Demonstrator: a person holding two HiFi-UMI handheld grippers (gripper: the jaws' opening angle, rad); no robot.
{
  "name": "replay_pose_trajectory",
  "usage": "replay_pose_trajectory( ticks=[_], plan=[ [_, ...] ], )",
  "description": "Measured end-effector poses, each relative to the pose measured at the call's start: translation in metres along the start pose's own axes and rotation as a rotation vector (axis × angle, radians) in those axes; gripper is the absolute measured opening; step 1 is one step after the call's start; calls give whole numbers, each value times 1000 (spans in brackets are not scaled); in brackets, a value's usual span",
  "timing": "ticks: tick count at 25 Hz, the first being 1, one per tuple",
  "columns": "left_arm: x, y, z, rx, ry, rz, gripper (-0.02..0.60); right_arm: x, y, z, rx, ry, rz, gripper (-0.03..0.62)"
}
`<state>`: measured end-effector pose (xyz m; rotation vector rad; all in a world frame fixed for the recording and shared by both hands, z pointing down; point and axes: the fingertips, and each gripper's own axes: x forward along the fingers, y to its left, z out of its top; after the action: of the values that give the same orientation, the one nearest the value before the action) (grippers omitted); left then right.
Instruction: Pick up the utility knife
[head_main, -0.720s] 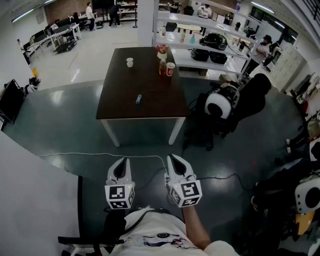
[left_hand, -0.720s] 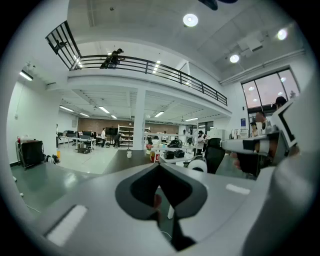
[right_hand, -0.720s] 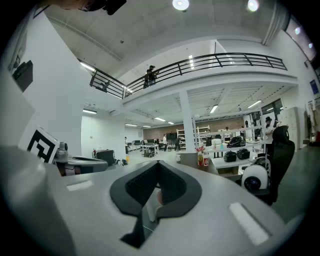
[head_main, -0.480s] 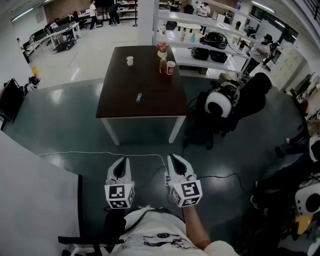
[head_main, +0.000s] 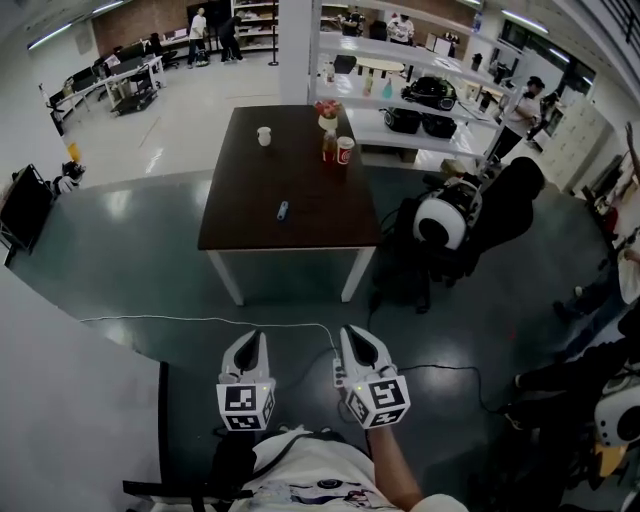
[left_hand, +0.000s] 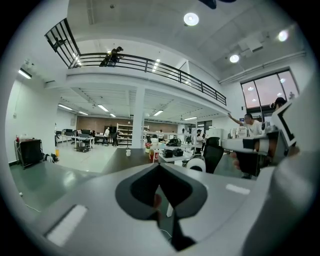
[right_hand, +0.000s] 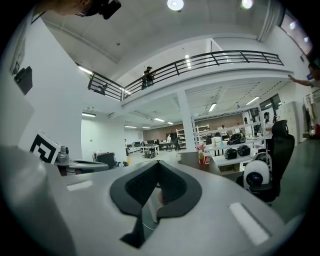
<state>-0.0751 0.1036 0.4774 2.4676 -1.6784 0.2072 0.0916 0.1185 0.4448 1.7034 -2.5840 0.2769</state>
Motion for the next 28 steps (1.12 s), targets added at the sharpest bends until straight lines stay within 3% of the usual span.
replay_pose_trajectory(
  ticks=[12, 20, 28],
  plan=[
    [1, 34, -2, -9, 3, 25, -2, 28, 15, 4, -9, -17, 20, 0],
    [0, 56, 2, -19, 22, -2, -2, 47, 37, 2, -14, 9, 28, 2],
    [19, 65, -7, -50, 44, 12, -2, 67, 27, -2, -20, 35, 39, 2]
  ],
)
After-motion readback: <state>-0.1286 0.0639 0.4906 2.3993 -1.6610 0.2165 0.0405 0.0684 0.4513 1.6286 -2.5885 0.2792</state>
